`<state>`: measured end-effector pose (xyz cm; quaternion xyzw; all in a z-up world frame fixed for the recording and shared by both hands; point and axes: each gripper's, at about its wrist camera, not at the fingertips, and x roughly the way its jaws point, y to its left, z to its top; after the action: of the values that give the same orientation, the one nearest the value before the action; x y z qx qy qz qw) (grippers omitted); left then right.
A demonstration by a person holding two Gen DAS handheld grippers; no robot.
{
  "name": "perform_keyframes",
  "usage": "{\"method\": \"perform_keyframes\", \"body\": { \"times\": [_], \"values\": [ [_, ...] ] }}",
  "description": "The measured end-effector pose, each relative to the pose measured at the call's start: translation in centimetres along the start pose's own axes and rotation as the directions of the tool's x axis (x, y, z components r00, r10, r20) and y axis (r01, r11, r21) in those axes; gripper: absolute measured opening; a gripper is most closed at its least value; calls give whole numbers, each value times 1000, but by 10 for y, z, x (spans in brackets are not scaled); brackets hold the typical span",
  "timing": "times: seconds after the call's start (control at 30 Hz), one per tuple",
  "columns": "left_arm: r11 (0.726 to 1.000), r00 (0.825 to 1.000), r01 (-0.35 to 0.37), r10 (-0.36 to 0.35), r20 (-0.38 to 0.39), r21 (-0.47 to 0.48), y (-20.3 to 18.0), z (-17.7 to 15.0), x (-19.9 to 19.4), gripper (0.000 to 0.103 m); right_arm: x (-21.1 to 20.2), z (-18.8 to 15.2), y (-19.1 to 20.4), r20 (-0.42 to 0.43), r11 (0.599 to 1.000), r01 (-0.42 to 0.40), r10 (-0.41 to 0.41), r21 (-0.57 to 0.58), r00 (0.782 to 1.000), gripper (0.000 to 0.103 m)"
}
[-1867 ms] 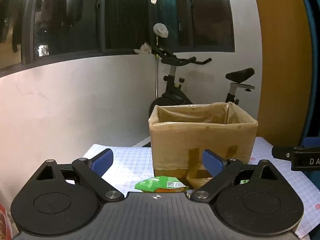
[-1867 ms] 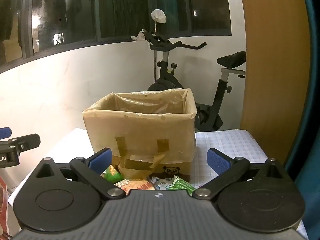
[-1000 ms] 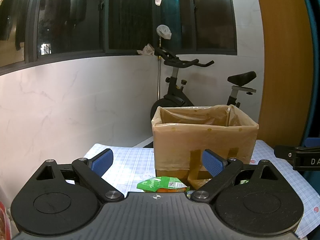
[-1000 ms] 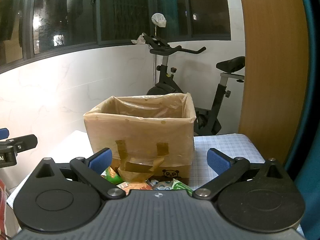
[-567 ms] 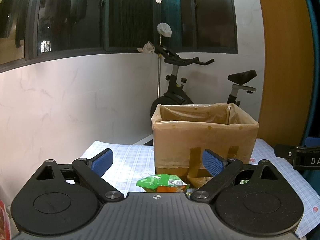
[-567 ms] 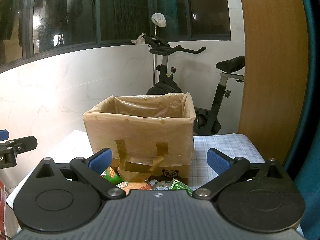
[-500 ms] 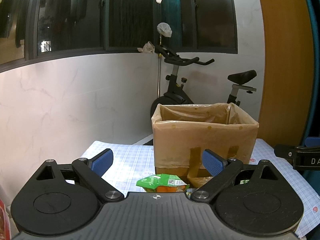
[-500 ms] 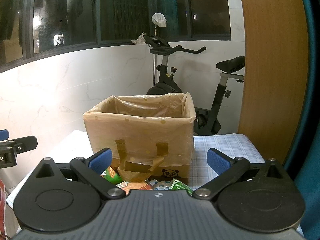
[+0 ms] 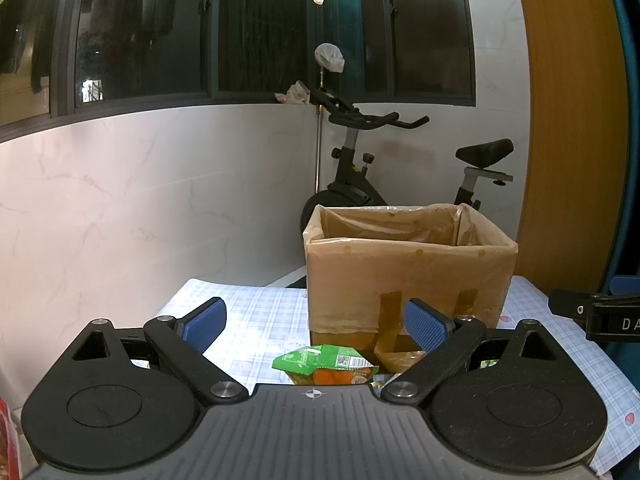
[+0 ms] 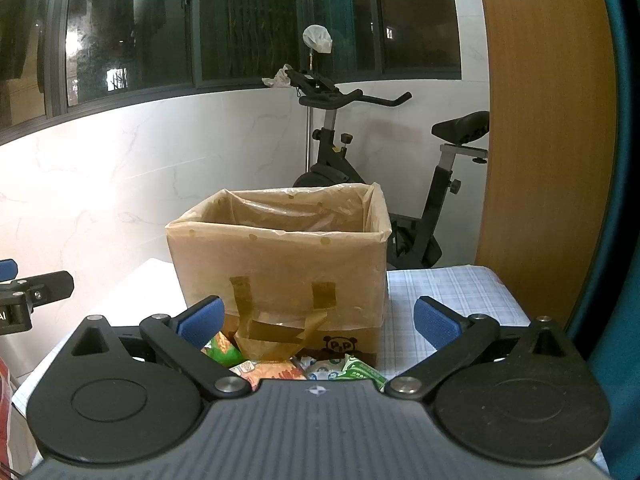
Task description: Organize snacks
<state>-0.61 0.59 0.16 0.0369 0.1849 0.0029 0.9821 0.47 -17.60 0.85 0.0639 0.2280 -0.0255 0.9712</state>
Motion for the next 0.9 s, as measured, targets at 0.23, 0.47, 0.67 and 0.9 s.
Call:
{"method": "perform_keyframes", "body": {
  "times": [0.23, 0.47, 0.67, 0.9],
  "values": [
    [1000, 1000, 0, 0, 1, 1, 0, 0, 0, 97, 0, 0, 0, -1, 1000, 0, 0, 0, 1000, 103],
    [1000, 1000, 1, -1, 0, 0, 0, 0, 0, 97, 0, 0, 0, -1, 1000, 0, 0, -1, 1000, 103],
    [1000, 1000, 1, -1, 0, 0, 1, 0, 0, 97, 0, 0, 0, -1, 1000, 0, 0, 0, 1000, 103],
    [1000, 1000, 0, 0, -1, -2, 0, -2, -1, 97, 0, -1, 0, -2, 1000, 0, 0, -1, 1000, 103]
  ]
}}
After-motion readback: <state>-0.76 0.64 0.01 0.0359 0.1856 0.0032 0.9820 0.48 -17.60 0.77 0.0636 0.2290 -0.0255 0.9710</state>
